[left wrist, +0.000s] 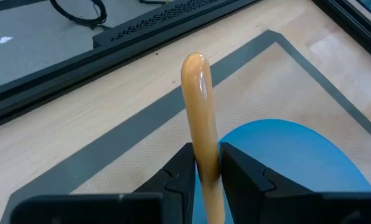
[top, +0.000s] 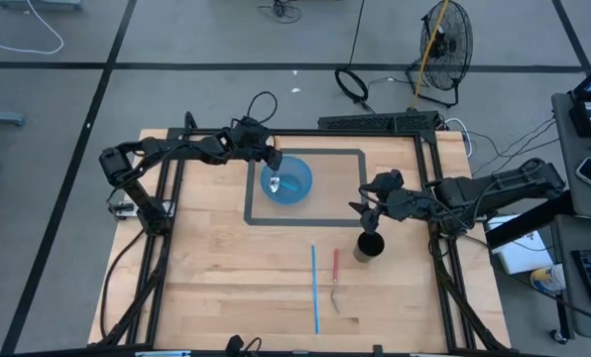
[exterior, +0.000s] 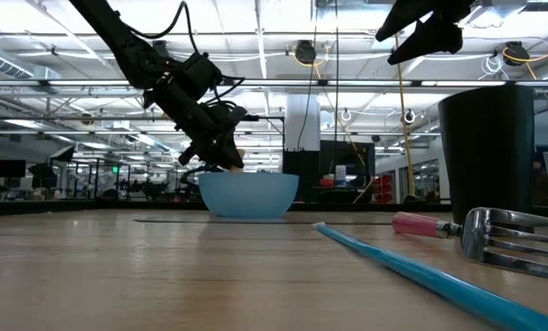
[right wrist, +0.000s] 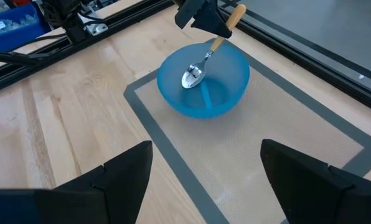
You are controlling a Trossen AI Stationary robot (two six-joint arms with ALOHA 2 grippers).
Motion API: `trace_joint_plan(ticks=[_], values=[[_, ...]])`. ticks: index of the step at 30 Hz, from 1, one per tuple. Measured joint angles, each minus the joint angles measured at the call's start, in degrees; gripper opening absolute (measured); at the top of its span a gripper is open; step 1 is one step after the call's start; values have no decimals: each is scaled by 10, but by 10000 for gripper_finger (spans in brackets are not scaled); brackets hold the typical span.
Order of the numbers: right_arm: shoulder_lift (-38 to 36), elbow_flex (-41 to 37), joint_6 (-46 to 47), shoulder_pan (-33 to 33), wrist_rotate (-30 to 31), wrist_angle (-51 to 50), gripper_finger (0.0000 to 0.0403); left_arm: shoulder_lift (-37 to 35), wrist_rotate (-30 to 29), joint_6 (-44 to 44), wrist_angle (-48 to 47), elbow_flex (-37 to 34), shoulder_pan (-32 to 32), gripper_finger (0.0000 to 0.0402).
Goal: Pick & Place Utensil
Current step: Put the yellow spoon into the bowl, then put the pink fork into the bowl
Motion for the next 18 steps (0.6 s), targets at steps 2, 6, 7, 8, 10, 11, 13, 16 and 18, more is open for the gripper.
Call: trace_joint_plan(ticks=[2, 6, 7, 8, 10, 11, 13, 16, 18], values=[[0, 0, 0, 0, -12, 1, 293, 0, 0, 0, -1, 0, 0, 77], [0, 0, 0, 0, -17, 5, 293, 0, -1, -4, -6, 0, 0, 77], [0, 0, 0, 0, -19, 5, 293, 0, -1, -4, -6, 0, 0, 77], [0, 0, 0, 0, -23, 5, 293, 0, -1, -4, -6, 0, 0, 77], [0, 0, 0, 0, -26, 7, 293, 0, -1, -6, -6, 0, 0, 77], [0, 0, 0, 0, -26, 7, 293, 0, -1, -6, -6, 0, 0, 78], [0, 0, 0, 0, -27, 8, 293, 0, -1, -6, -7, 0, 0, 84], [0, 0, 0, 0, -27, 12, 293, 0, -3, -10, -8, 0, 0, 100], [0, 0, -1, 0, -27, 13, 293, 0, -9, -15, -11, 0, 0, 115]])
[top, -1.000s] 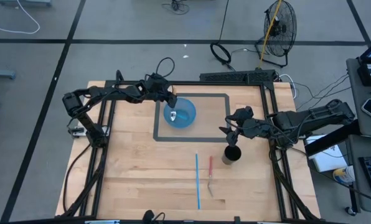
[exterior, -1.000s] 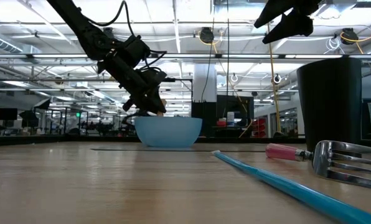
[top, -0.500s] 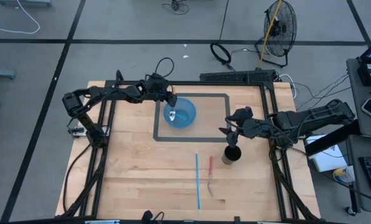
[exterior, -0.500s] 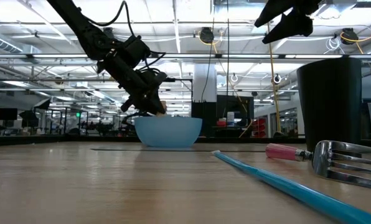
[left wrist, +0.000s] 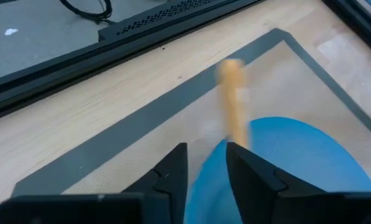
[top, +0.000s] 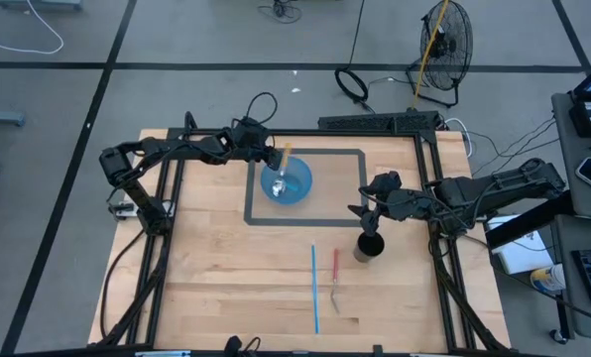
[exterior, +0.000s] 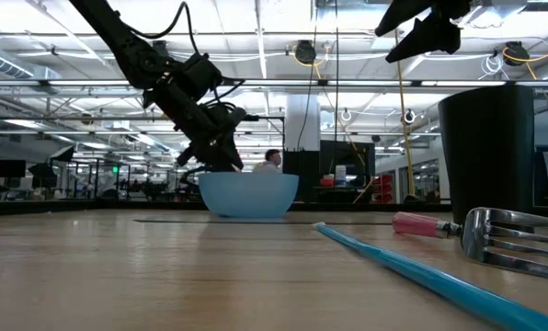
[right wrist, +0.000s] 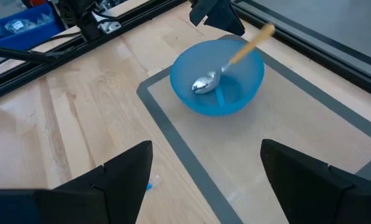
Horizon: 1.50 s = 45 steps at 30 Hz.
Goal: Pick & Place Utensil
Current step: Put the pink fork into the bowl
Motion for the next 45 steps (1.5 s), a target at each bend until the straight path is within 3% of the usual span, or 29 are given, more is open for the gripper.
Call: trace_joint_plan(ticks=[13, 16, 25, 29, 38, 45], values=[[0, 0, -1, 0, -2, 0, 293, -3, 14, 5, -9, 0, 0, 170], [0, 0, -3, 0, -12, 3, 293, -15, 54, 5, 11, 0, 2, 168], [0, 0, -74, 18, -92, 67, 293, -108, 252, -17, 57, 1, -7, 129], [0, 0, -80, 40, -116, 66, 293, -163, 297, 1, 42, 1, -42, 108], [-5, 0, -49, 82, -116, 44, 293, -240, 293, 27, 22, 1, -160, 82], [-59, 0, -9, 98, -20, -32, 293, -230, 194, 8, 0, 1, -280, 79]])
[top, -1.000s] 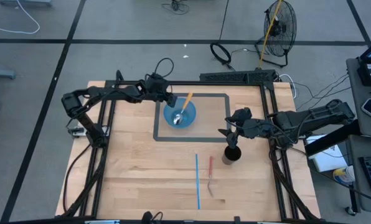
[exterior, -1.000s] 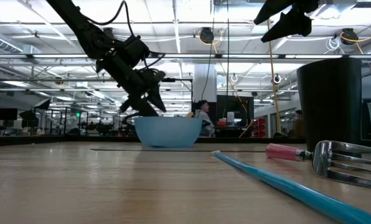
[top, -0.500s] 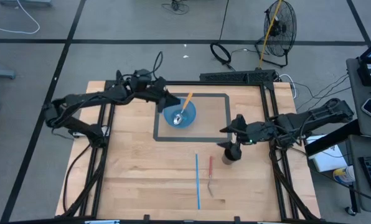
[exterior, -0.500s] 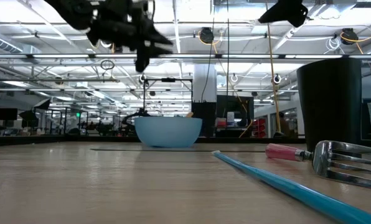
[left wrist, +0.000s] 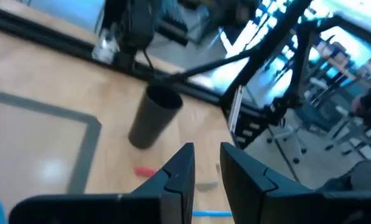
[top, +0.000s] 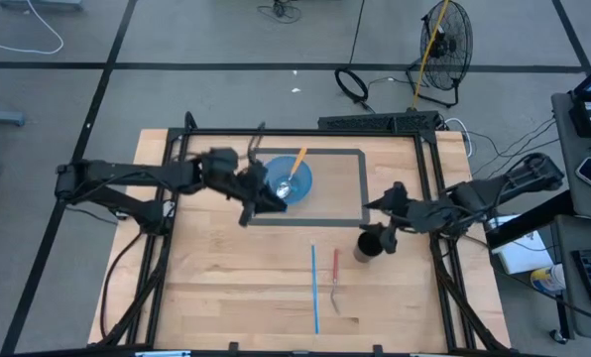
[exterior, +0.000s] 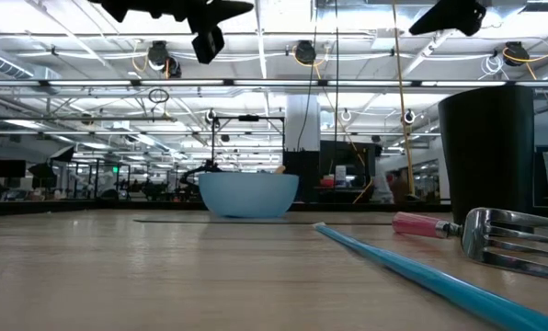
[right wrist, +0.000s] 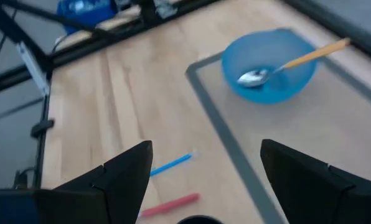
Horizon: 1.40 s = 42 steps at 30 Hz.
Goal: Pick & Place Utensil
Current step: Put the pink fork into the bowl
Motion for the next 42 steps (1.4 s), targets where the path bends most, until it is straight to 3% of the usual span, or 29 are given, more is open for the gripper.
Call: trace_joint_plan(ticks=[9, 15, 19, 26, 30, 36, 42], values=[[-82, 0, 19, 11, 61, -96, 293, 26, -139, -50, 4, -1, -95, 77], [-79, 0, 16, 41, -25, -103, 293, 28, -197, -94, -2, 0, -117, 82], [-61, 0, 34, 100, -38, -101, 293, 28, -236, -102, -7, 0, -128, 80], [19, 0, 76, 178, -19, -21, 293, 28, -240, -102, -30, 0, -130, 64], [83, 0, 113, 187, -3, 58, 293, 28, -220, -71, -58, 0, -132, 54], [177, 0, 199, 187, 42, 172, 293, 28, -143, -48, -136, 0, -135, 45], [246, 31, 316, 186, 69, 177, 293, 28, -125, -6, -213, 0, -143, 45]])
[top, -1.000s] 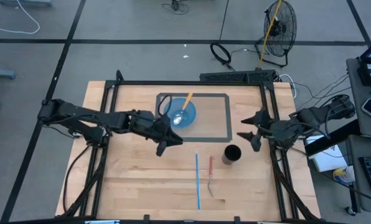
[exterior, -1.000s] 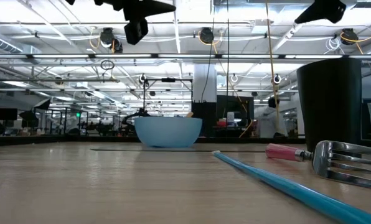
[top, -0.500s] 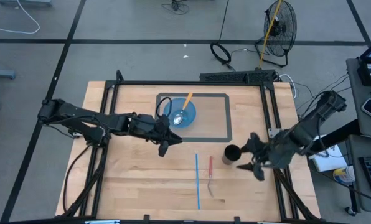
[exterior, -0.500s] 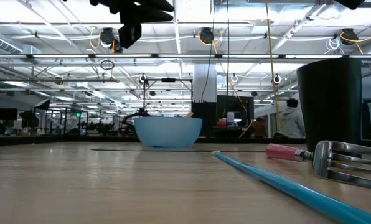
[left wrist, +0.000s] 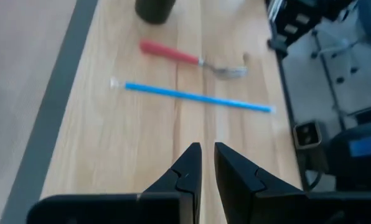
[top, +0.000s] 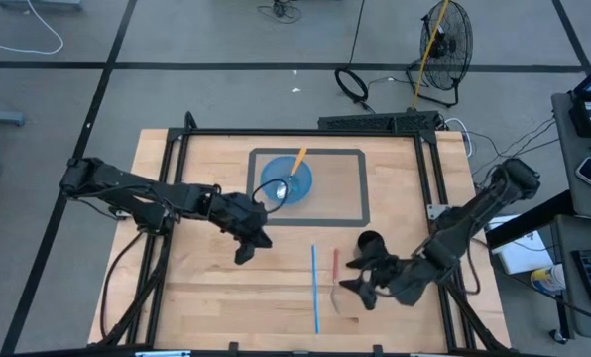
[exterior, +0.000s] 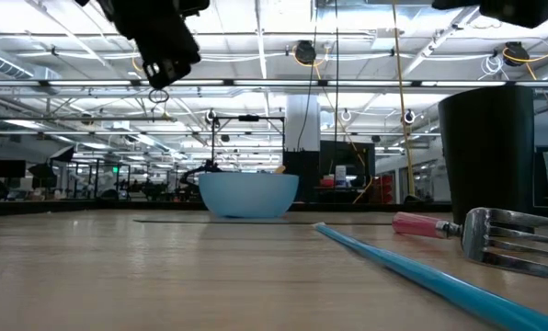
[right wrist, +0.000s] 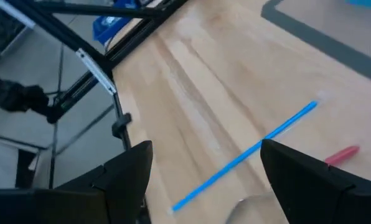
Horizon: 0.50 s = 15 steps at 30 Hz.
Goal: Pick & Place Utensil
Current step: Put the pink fork into the bowl
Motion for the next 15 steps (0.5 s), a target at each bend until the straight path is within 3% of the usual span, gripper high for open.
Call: trace_joint_plan(ticks=[5, 9, 15], values=[[46, 78, 11, -5, 0, -19, 293, 0, 1, 20, -17, 0, 0, 45], [81, 163, 28, -12, -3, -109, 293, -3, 2, 30, -22, 0, 0, 45], [122, 225, 145, -24, -33, -171, 281, -23, -4, 33, -30, -1, 0, 44]])
